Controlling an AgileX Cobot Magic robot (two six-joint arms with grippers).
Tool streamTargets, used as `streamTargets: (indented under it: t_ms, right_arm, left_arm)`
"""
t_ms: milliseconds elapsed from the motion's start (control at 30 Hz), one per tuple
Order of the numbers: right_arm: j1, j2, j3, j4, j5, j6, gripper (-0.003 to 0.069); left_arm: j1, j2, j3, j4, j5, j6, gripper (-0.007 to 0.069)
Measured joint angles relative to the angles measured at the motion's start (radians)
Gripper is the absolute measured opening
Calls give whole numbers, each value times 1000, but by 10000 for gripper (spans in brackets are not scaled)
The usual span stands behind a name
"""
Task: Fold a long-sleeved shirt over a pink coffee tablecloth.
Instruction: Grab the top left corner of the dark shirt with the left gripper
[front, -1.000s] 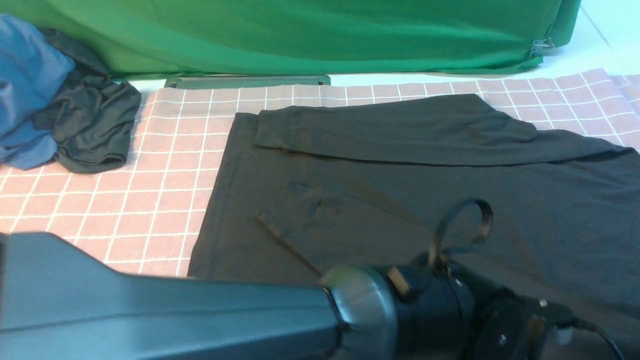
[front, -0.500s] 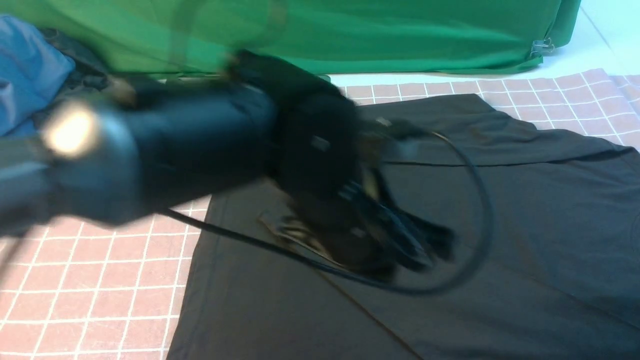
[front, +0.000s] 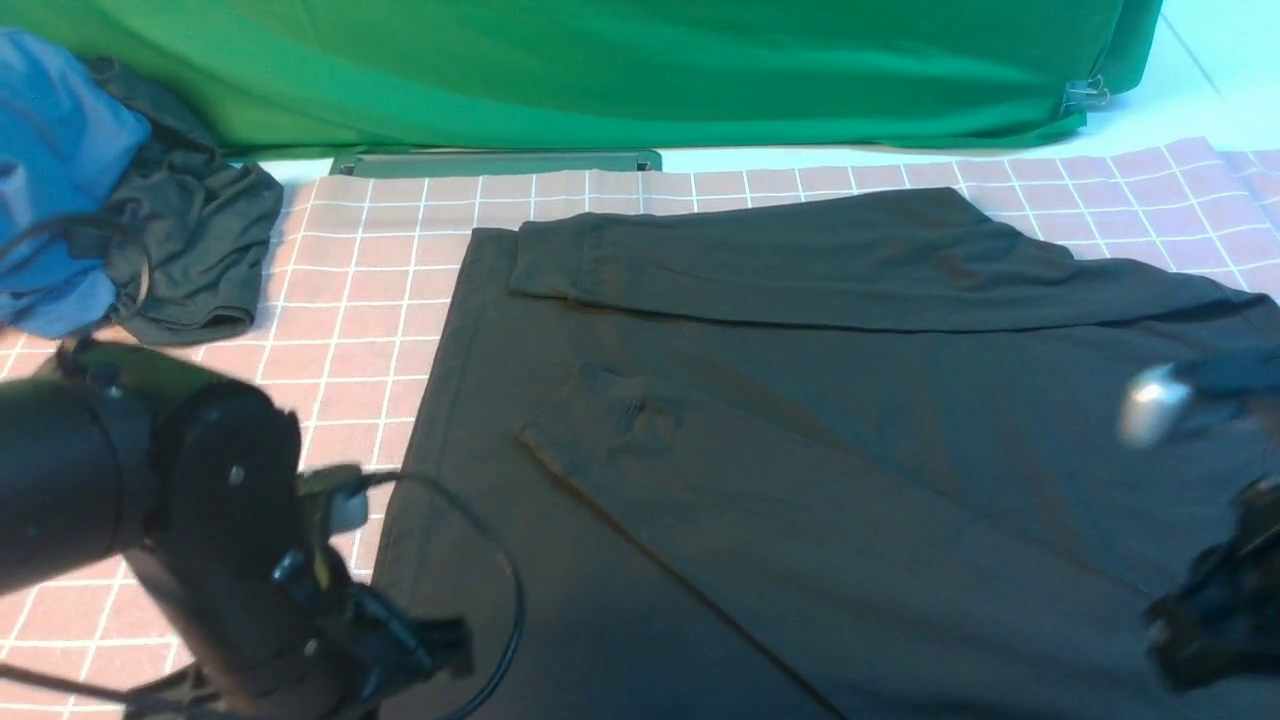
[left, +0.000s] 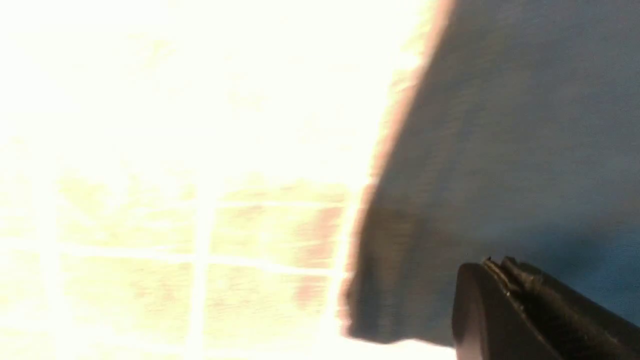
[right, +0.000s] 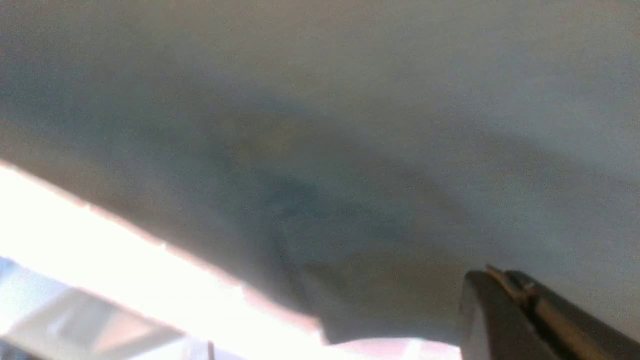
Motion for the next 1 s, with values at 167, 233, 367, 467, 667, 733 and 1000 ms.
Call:
streamTargets:
  t_ms: [167,233,367,467,667,733,1000]
  right_arm:
    - [197,41,51,3,-96,14,34]
    - [236,59,67,3,-125,15,34]
    - [269,73,82,3,-168,16,34]
    - [274,75,82,3,-193,16,35]
    - [274,75,82,3,-204,16,35]
    - [274,75,82,3,-207,16,35]
    - [275,75,82,3,-211,16,38]
  left_arm:
    - [0,0,4,31,11,0,74]
    - [0,0,4,45,26,-6,126]
    - [1,-1,16,67,47,-7,274]
    - [1,-1,66,73,-15,-7,399]
    - [1,-3,161,67,-160,-7,507]
    - [1,-5,172,61,-180,-7,485]
    - [1,-22,181,28,-185,-16,43]
